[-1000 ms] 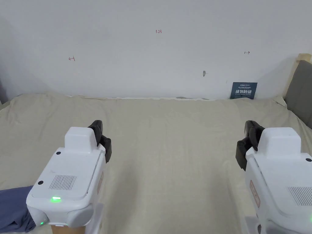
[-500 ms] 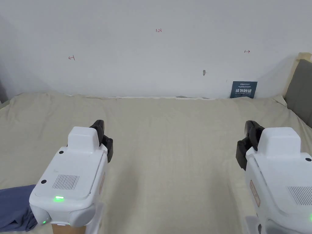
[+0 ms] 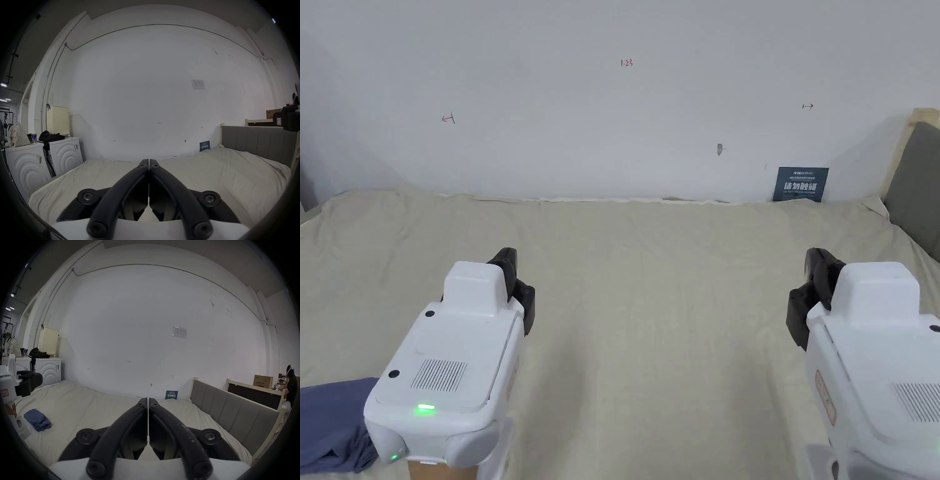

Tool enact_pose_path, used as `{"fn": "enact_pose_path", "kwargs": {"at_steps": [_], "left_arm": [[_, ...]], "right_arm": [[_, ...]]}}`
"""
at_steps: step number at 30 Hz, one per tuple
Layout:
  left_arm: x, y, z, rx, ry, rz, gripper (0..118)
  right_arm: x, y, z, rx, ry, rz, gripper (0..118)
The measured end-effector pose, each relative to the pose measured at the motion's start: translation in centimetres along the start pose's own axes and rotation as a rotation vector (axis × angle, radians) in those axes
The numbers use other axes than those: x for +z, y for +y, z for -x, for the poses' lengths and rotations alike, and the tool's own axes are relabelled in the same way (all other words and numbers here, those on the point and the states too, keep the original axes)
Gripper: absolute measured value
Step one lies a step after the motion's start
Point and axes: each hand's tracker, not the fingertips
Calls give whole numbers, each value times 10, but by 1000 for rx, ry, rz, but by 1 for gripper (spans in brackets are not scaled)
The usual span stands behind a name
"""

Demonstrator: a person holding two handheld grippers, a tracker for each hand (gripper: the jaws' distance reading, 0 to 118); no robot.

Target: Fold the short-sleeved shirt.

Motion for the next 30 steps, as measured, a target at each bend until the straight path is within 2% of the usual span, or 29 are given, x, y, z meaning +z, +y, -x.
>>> {"fn": "enact_pose_path", "kwargs": {"at_steps": [6,7,10,12,15,16,17,30], "left_arm": [[1,0,0,1,-2,2,2],[1,0,0,9,-9,2,8],[2,1,1,32,-15,2,17],[2,1,3,50,-27,4,35],[1,1,5,60,-26,7,83],[0,1,5,62,-24,9,108],[0,1,5,63,-19,7,118],[1,-2,7,48,34,0,118]], "right_arm": [[0,-1,-1,-2,-4,6,4],[0,-1,-1,-3,-6,7,8],[0,-2,-1,-8,-4,13,17],[-1,-3,-2,-16,10,24,36],[-3,-5,-2,-26,-5,27,91],[-3,-5,-2,-30,-11,28,110],[-3,-5,-2,-35,-18,22,118],[-3,-6,0,-33,-32,16,118]]}}
